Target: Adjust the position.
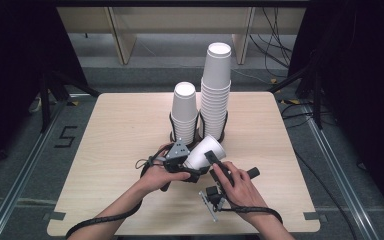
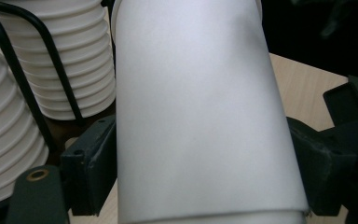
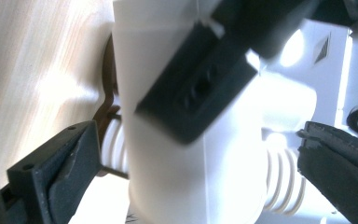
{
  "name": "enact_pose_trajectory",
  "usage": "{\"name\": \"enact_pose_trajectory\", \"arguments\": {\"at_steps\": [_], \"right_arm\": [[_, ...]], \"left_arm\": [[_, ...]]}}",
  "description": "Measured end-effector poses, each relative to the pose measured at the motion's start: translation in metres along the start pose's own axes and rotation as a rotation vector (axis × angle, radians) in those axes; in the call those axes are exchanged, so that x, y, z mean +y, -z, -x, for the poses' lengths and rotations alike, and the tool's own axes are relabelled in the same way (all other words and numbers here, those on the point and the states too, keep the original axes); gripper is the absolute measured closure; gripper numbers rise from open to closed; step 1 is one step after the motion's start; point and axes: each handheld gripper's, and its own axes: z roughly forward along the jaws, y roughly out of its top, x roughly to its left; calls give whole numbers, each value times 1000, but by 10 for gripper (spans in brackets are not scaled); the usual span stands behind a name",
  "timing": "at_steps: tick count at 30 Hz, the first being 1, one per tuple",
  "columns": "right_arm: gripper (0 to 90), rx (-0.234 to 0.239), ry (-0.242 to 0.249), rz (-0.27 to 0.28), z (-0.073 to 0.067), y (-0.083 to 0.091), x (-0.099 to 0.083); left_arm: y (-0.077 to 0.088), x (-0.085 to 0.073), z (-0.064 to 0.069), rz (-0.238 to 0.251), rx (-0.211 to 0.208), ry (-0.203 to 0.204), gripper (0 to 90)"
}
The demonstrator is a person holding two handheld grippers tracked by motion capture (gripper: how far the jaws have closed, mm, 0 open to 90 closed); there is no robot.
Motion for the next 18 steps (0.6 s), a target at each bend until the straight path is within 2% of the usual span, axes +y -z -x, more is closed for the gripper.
{"name": "enact_pose_trajectory", "arguments": {"at_steps": [1, 2, 3, 4, 5, 6, 7, 9, 13, 14, 15, 16, 17, 18], "right_arm": [[6, -16, -5, 9, 0, 1, -2], [6, -29, -92, 1, -4, 2, -4], [8, -47, -90, 17, -2, 2, -6], [12, -16, -164, -20, -6, 4, -10], [20, -16, -183, -25, -4, 5, -13], [34, 19, -174, -55, -2, 8, -17], [42, 30, -207, -71, -2, 9, -22], [48, 37, -225, -87, -2, 10, -29], [52, 48, -317, -133, -6, 12, -40], [52, 48, -346, -138, -6, 12, -43], [51, 55, -387, -151, -6, 12, -46], [52, 60, -447, -165, -8, 12, -47], [52, 56, -474, -145, -8, 10, -49], [51, 53, -504, -163, -7, 10, -51]], "left_arm": [[1, -1, -1, 6, 12, -4, 192], [1, -1, -1, 10, 17, -3, 192], [2, -2, -2, 11, 22, -3, 192], [2, -3, -3, 20, 17, 4, 192], [3, -4, -4, 25, 22, 11, 192], [3, -4, -4, 25, 22, 11, 192], [4, -5, -5, 30, 30, 13, 192], [5, -8, -6, 40, 32, 24, 193], [8, -8, -6, 51, 41, 13, 192], [8, -7, -6, 62, 42, 7, 192], [9, -7, -5, 59, 46, 18, 192], [9, -7, -5, 59, 46, 18, 192], [9, -7, -4, 67, 54, 20, 192], [9, -7, -4, 67, 54, 20, 193]]}}
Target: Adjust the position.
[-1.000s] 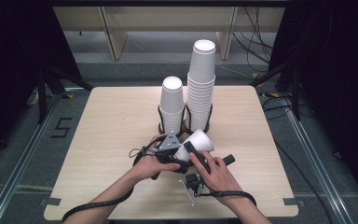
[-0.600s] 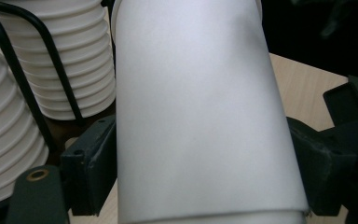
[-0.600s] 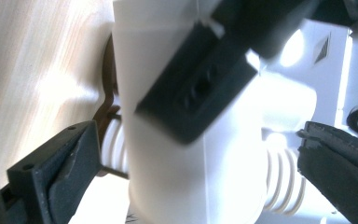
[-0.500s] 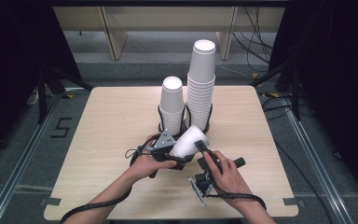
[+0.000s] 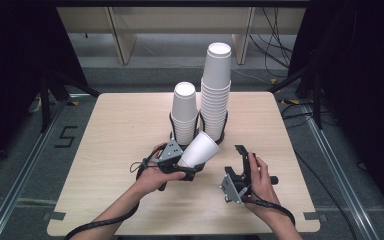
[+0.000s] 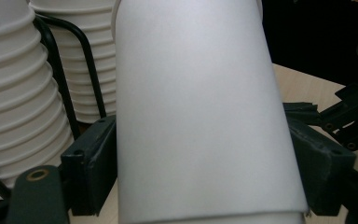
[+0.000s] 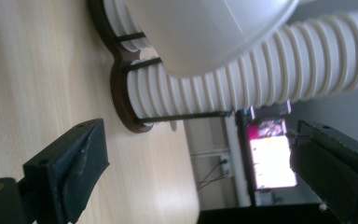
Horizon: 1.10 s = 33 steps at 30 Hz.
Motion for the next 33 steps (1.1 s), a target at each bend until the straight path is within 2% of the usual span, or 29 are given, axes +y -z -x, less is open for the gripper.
{"name": "enact_pose_trajectory", "arguments": {"at_steps": [1, 2, 3, 4, 5, 7, 10, 11, 12, 13, 17, 18, 19, 20, 23, 28, 29, 32, 33], "right_arm": [[51, 12, -91, -6, -2, 0, 0], [52, 15, -115, -12, -1, 0, -1], [55, 33, -171, -21, 0, -1, -1], [55, 44, -211, -30, 1, -2, -2], [55, 56, -251, -39, 2, -3, -3], [57, 69, -317, -43, 5, -6, -5], [59, 96, -446, -48, 6, -8, -7], [62, 100, -488, -48, 7, -9, -7], [62, 103, -502, -46, 8, -10, -7], [63, 106, -537, -46, 9, -11, -7], [68, 114, -694, -42, 11, -13, -8], [70, 117, -736, -56, 11, -13, -9], [70, 114, -753, -62, 11, -14, -10], [69, 120, -829, -67, 10, -15, -11], [67, 131, -905, -58, 8, -16, -13], [67, 140, -944, -59, 4, -17, -14], [67, 160, -970, -59, 4, -17, -13], [69, 160, -1017, -55, 6, -17, -14], [69, 161, -1059, -48, 7, -17, -14]], "left_arm": [[0, 0, 0, 16, 11, 0, 192], [0, -1, 1, 23, 18, 4, 192], [0, -1, 1, 23, 18, 4, 193], [-3, -1, -1, 44, 11, -19, 192], [-4, -2, -1, 59, 7, -11, 193], [-3, -3, 1, 49, 28, 2, 193], [-4, -4, 2, 55, 38, 5, 193], [-3, -4, 3, 56, 48, 17, 193], [-3, -5, 3, 58, 50, 19, 193], [-4, -5, 3, 63, 59, 19, 192], [-4, -7, 4, 71, 73, 10, 193], [-4, -8, 5, 72, 75, 8, 193], [-4, -8, 4, 79, 74, 6, 193], [-5, -9, 4, 84, 72, 8, 193], [-4, -9, 3, 78, 82, 12, 193], [-4, -10, 2, 86, 91, 17, 193], [-4, -10, 2, 87, 93, 16, 193], [-5, -10, 2, 93, 95, 20, 193], [-5, -10, 2, 95, 98, 20, 193]]}}
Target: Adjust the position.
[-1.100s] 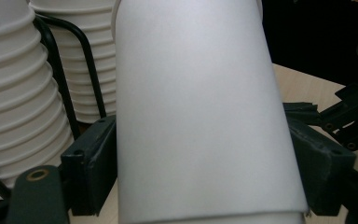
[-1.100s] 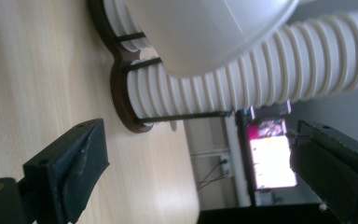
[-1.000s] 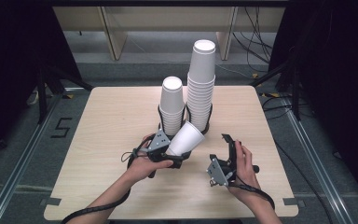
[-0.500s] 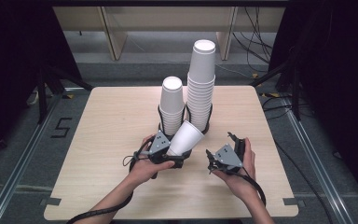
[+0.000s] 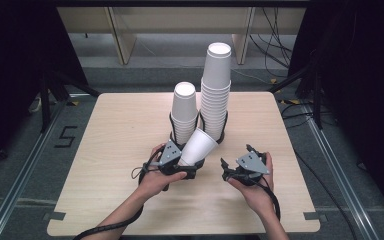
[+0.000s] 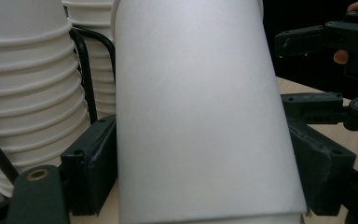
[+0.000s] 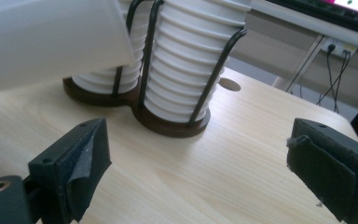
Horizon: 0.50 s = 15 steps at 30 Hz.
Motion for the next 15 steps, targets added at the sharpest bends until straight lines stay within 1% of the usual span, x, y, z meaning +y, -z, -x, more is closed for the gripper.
{"name": "enact_pose_trajectory", "arguments": {"at_steps": [1, 2, 3, 4, 5, 6, 7, 8, 10, 11, 12, 13, 14, 15], "right_arm": [[69, -1, 13, 2, 3, 1, 1], [69, 16, -44, 1, 2, 1, 2], [69, 19, -69, 7, 4, 2, 3], [66, 32, -93, 19, 5, 2, 4], [57, 46, -141, 27, 7, 2, 5], [46, 57, -156, 42, 8, 1, 6], [38, 72, -188, 45, 9, 2, 7], [33, 90, -253, 50, 7, 2, 8], [25, 118, -293, 57, 7, 1, 10], [23, 135, -298, 69, 7, 0, 10], [22, 135, -329, 64, 5, 1, 11], [22, 135, -329, 64, 5, 1, 11], [19, 162, -375, 67, 5, 0, 12], [19, 163, -400, 74, 6, -1, 13]], "left_arm": [[0, 0, 0, 1, 2, -1, 193], [0, 0, 1, 4, 5, -1, 193], [0, 0, 1, 7, 9, -1, 192], [0, 0, 2, 8, 7, -3, 192], [0, 0, 2, 6, 7, -5, 193], [-1, -1, 3, 13, 6, -5, 193], [-1, -1, 3, 5, 11, -11, 192], [-2, -1, 3, 5, 11, -10, 193], [-3, -1, 3, 12, 18, -3, 192], [-4, -1, 2, 22, 14, -2, 193], [-4, -1, 2, 11, 22, -6, 193], [-4, -1, 2, 11, 22, -6, 193], [-5, -1, 2, 13, 28, -9, 193], [-6, -1, 2, 17, 27, -10, 193]]}}
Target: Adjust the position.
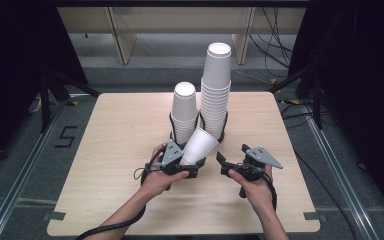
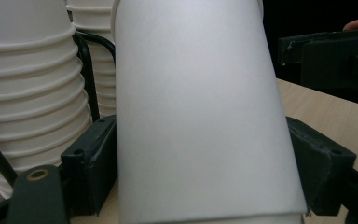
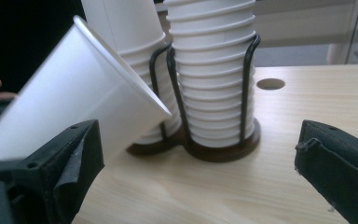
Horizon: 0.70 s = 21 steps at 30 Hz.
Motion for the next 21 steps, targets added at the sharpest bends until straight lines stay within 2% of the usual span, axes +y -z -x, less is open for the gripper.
{"name": "enact_pose_trajectory", "arguments": {"at_steps": [2, 3, 4, 5, 7, 10, 11, 14, 16, 19, 21], "right_arm": [[18, 22, -50, 6, 0, 0, 1], [17, 12, -46, 14, 1, -1, 2], [16, 21, -56, 22, 1, -1, 2], [15, 34, -83, 17, 0, 0, 3], [14, 34, -89, 16, 0, 0, 3], [14, 21, -72, 16, 3, -1, 3], [14, 35, -104, 12, 2, -2, 2], [13, 29, -115, 11, 3, -2, 2], [12, 42, -143, 14, 4, -2, 2], [12, 55, -159, 29, 6, -2, 2], [11, 73, -205, 33, 6, -2, 2]], "left_arm": [[-1, 0, 0, -8, 2, -3, 193], [-1, 0, 0, -5, 3, 0, 193], [-2, 0, 0, -6, 5, 0, 193], [-2, 0, 0, -6, 5, 0, 193], [-4, 0, 0, -7, 7, -1, 193], [-5, 0, 1, -7, 8, -1, 192], [-5, 0, 1, -9, 7, -3, 192], [-7, 0, 2, -11, 5, -7, 193], [-9, 1, 2, -8, 5, -9, 192], [-13, 2, 3, -3, 9, -9, 192], [-15, 3, 3, -4, 8, -13, 192]]}}
